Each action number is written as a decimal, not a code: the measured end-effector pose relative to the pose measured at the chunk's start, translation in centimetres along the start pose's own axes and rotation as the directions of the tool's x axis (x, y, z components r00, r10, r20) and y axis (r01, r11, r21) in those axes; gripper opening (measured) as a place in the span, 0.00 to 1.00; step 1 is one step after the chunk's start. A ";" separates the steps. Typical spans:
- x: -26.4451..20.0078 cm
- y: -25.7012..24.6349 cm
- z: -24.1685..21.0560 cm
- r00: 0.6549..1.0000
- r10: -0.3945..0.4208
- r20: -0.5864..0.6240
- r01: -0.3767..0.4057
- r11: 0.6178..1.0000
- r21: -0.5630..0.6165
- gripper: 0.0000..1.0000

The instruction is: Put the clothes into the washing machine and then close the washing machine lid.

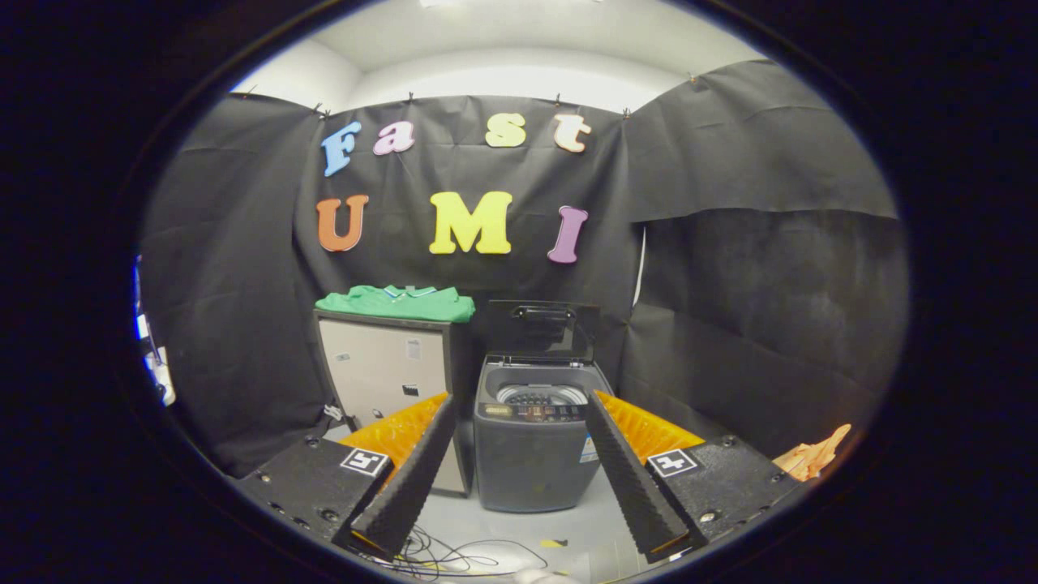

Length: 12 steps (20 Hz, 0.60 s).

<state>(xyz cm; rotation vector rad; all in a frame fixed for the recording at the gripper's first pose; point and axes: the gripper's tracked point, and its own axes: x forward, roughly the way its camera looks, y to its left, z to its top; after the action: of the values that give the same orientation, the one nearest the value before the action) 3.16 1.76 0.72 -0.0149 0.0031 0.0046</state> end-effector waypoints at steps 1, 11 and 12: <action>0.4 0.1 0.4 1.000 -0.003 0.005 0.003 1.000 0.002 1.00; 9.1 2.9 7.4 0.999 -0.004 0.037 0.003 1.000 0.028 1.00; 10.3 3.4 8.6 0.999 0.007 0.046 -0.008 0.999 0.031 1.00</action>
<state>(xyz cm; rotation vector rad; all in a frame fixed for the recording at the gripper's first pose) 13.51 5.36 9.23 0.0161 -0.0432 0.0125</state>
